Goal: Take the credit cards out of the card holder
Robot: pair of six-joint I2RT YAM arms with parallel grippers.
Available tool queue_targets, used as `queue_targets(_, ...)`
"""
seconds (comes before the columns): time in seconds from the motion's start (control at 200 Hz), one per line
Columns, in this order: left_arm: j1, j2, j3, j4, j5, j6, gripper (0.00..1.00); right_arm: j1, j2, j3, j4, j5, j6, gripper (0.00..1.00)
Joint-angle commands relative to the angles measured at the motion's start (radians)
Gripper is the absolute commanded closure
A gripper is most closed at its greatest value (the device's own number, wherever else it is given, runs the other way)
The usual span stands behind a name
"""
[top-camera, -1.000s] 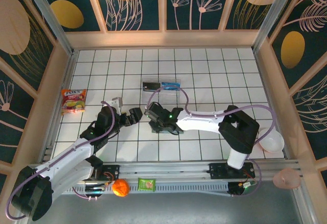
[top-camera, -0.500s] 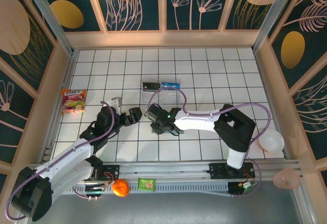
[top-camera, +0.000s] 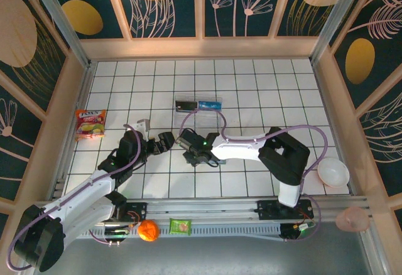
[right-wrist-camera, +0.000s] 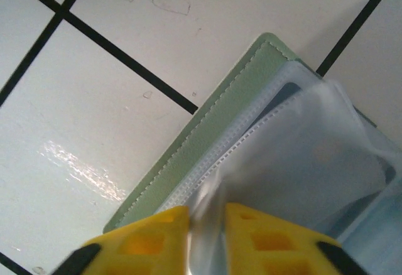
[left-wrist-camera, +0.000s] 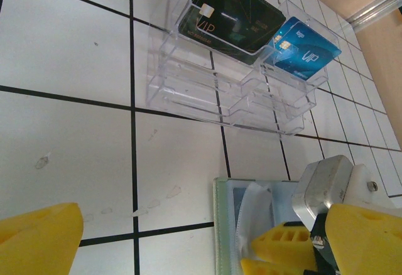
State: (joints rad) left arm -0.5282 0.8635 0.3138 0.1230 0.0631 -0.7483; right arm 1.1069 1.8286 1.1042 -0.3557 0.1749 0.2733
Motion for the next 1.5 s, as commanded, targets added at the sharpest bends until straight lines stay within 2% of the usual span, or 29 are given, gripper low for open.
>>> queue_targets(0.0, 0.007, 0.005, -0.008, 0.005, 0.004, 0.017, 0.02, -0.011, -0.002, -0.028, -0.015, -0.014, 0.012, 0.88)
queue_targets(0.095, 0.007, 0.011, -0.010, 0.017, 0.025, 0.020, 0.05, -0.013, -0.022, -0.040, 0.016, -0.018, 0.007, 0.96)
queue_targets(0.16, 0.007, 0.021, -0.012, 0.038, 0.048, 0.020, 0.11, -0.016, -0.043, -0.056, 0.053, -0.035, 0.006, 1.00)
queue_targets(0.235, 0.007, 0.046, -0.021, 0.078, 0.092, 0.006, 0.22, -0.018, -0.074, -0.087, 0.116, -0.061, 0.003, 1.00)
queue_targets(0.445, -0.010, 0.143, -0.051, 0.199, 0.180, -0.037, 0.61, -0.046, -0.170, -0.200, 0.334, -0.166, 0.012, 1.00)
queue_targets(0.525, -0.033, 0.170, -0.058, 0.238, 0.189, -0.050, 0.68, -0.054, -0.193, -0.233, 0.392, -0.221, 0.005, 1.00)
queue_targets(0.681, -0.097, 0.254, -0.040, 0.277, 0.190, -0.054, 0.82, -0.064, -0.192, -0.241, 0.426, -0.237, 0.023, 1.00)
queue_targets(0.816, -0.112, 0.330, -0.033, 0.299, 0.211, -0.064, 1.00, -0.064, -0.197, -0.251, 0.450, -0.240, 0.039, 1.00)
queue_targets(1.166, -0.122, 0.448, 0.016, 0.295, 0.247, -0.032, 1.00, -0.062, -0.200, -0.277, 0.472, -0.232, 0.102, 1.00)
queue_targets(1.366, -0.126, 0.505, 0.048, 0.270, 0.222, -0.010, 1.00, -0.055, -0.197, -0.289, 0.481, -0.241, 0.139, 1.00)
queue_targets(1.496, -0.125, 0.558, 0.061, 0.238, 0.213, 0.001, 1.00, -0.049, -0.201, -0.291, 0.453, -0.192, 0.167, 1.00)
